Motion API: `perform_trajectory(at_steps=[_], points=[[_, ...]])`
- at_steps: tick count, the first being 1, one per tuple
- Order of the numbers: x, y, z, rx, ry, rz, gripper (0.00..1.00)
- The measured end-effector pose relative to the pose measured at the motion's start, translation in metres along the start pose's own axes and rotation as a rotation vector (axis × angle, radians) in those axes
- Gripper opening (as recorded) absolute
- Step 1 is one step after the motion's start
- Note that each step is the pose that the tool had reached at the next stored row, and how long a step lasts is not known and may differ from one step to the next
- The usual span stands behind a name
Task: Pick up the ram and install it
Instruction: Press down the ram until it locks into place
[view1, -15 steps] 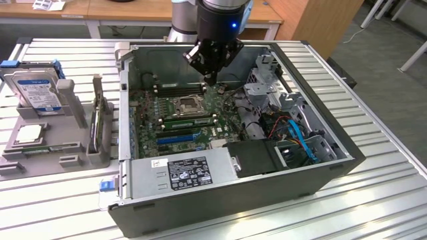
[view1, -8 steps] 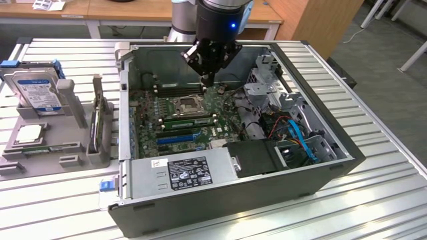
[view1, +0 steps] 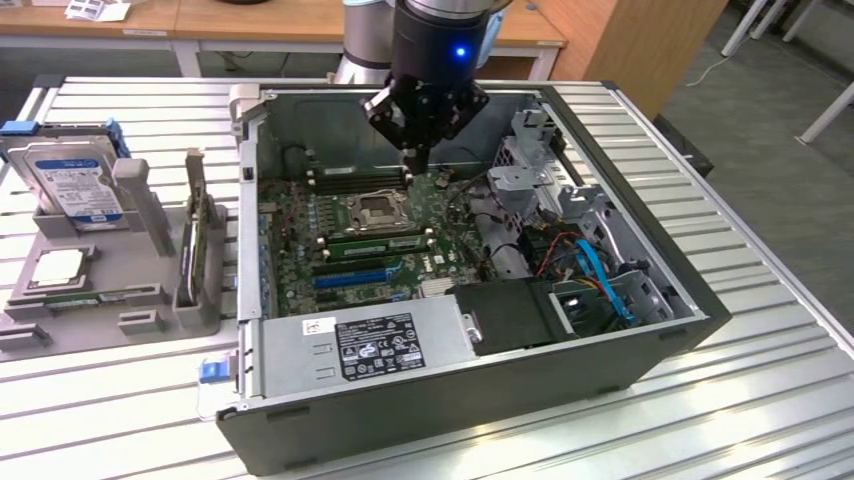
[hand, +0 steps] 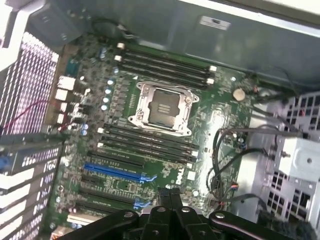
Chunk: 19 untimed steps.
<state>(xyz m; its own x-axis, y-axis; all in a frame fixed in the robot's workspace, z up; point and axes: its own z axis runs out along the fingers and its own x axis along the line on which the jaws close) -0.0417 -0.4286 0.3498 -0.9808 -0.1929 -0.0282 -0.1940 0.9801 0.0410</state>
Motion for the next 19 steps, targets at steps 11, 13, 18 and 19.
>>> perform_trajectory(at_steps=[11, 13, 18, 19], points=[[0.0000, 0.0000, 0.0005, 0.0056, -0.0082, 0.199, 0.11], [0.0000, 0.0000, 0.0006, 0.0067, -0.0097, 0.236, 0.11], [0.0000, 0.0000, 0.0007, 0.0086, -0.0123, 0.301, 0.11], [0.0000, 0.0000, 0.0007, 0.0085, -0.0123, 0.301, 0.11]])
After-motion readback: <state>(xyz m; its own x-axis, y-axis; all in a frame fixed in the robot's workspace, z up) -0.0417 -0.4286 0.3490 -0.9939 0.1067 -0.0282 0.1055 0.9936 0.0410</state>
